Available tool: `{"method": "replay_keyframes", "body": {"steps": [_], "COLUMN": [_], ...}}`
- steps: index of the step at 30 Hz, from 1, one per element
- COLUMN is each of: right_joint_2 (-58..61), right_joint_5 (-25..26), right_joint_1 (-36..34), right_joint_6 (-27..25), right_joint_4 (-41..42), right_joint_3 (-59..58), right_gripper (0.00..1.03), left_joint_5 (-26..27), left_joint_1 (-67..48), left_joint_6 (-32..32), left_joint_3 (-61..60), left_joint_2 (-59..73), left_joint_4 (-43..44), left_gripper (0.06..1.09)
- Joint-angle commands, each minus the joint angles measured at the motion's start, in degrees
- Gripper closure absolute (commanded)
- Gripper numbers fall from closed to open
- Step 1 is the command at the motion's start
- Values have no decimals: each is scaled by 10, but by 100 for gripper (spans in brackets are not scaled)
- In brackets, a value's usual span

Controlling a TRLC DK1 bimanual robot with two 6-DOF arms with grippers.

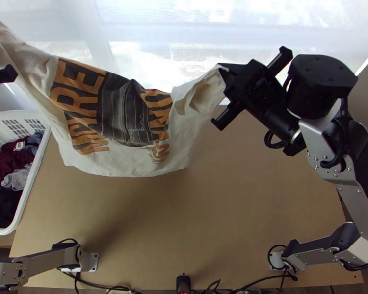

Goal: Fold the t-shirt

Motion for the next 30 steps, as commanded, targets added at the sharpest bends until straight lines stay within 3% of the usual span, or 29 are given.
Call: {"method": "replay_keyframes", "body": {"steps": [1,10,17,23,30], "right_joint_2": [20,82,114,110,22], "right_joint_5": [14,26,28,34,33], "right_joint_1": [67,157,196,182,86], "right_joint_6": [-16,-23,-30,-28,-6], "right_joint_4": [7,26,33,26,10], "right_joint_3": [5,31,31,19,-104], "right_gripper": [100,100,100,100,100], "left_joint_5": [1,3,4,-12,-15], "left_joint_1": [66,164,124,-6,-130], "left_joint_6": [-9,-2,-23,-39,-36], "left_joint_3": [12,0,-74,-84,-85], "left_joint_2": [-25,-47,-5,96,223], "left_joint_4": [6,10,88,136,178], "left_gripper": [105,105,105,105,105]}}
